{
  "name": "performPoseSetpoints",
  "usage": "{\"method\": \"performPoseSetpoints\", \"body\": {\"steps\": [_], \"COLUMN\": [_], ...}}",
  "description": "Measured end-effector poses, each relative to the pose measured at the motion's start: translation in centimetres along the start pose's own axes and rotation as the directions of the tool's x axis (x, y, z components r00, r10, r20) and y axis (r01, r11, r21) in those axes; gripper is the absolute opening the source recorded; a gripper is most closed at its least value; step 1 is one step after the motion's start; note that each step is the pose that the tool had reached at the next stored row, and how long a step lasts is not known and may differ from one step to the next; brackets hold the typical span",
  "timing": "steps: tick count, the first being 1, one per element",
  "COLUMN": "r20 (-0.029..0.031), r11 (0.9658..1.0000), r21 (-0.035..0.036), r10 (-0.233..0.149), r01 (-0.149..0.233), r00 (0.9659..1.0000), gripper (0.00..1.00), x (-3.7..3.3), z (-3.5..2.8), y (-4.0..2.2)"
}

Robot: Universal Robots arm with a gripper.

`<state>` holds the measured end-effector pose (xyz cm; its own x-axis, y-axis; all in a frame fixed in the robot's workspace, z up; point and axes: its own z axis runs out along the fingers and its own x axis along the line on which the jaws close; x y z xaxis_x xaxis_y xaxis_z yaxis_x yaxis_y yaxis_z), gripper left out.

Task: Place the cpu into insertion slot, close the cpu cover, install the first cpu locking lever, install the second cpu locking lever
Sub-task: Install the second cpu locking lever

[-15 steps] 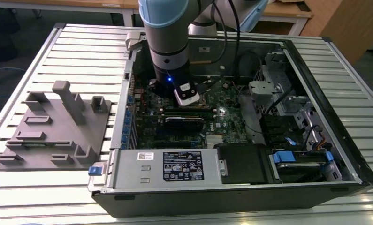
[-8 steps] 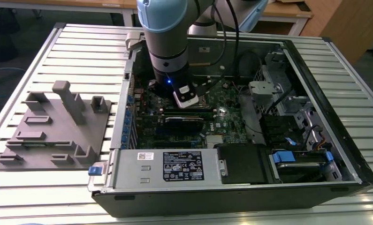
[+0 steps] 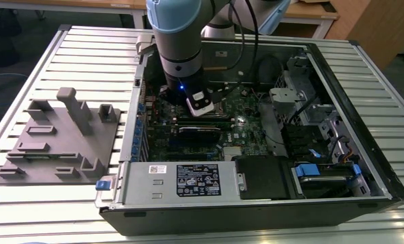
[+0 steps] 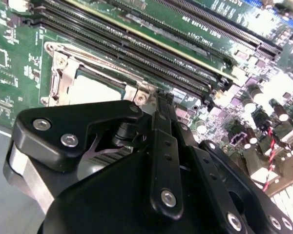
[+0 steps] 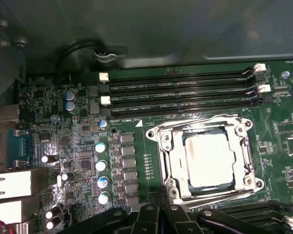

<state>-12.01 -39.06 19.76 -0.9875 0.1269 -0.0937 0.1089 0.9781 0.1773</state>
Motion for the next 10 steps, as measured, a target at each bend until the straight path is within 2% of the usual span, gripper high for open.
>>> {"method": "performPoseSetpoints", "body": {"steps": [6,10], "r20": [0.0000,0.0001], "r11": [1.0000,1.0000], "r21": [0.0000,-0.0001], "r10": [0.000,0.000], "r01": [0.000,0.000], "r00": [1.0000,1.0000], "gripper": [0.11,0.11], "x": [-0.10,-0.19], "z": [-1.08,-1.13], "y": [0.20,0.23]}}
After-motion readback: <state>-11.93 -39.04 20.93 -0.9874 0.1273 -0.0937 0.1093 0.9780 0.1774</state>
